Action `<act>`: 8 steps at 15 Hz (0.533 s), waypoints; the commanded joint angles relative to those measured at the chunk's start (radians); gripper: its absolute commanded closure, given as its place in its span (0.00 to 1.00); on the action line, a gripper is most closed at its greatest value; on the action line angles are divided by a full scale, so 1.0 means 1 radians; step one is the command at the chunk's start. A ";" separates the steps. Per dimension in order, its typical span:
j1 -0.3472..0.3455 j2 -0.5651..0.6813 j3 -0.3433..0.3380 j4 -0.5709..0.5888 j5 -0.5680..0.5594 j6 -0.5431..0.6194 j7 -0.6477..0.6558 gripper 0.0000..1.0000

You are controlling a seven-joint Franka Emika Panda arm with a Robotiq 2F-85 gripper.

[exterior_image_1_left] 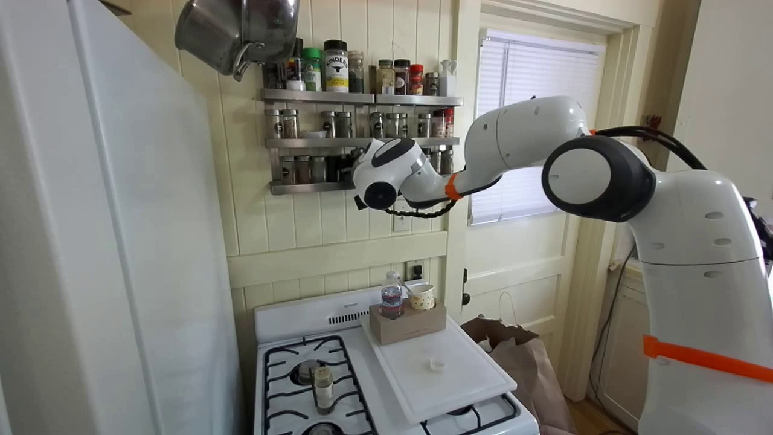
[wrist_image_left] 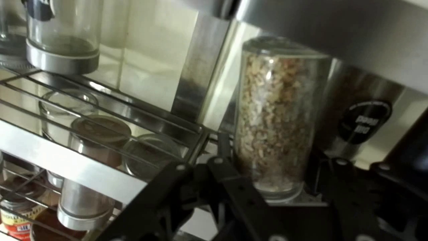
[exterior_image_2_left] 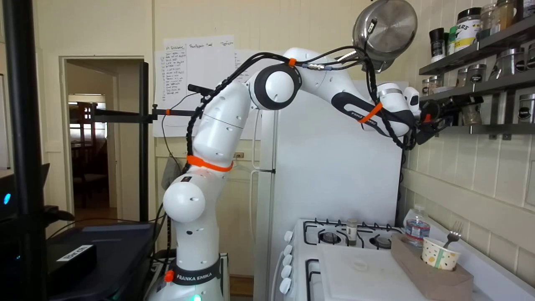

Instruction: Pick up the bottle from the shelf and put it on the kitchen board

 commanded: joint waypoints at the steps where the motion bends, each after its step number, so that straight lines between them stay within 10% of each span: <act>1: 0.095 -0.023 -0.092 -0.018 -0.086 0.014 -0.029 0.75; 8: 0.146 -0.026 -0.147 -0.034 -0.095 0.003 -0.122 0.75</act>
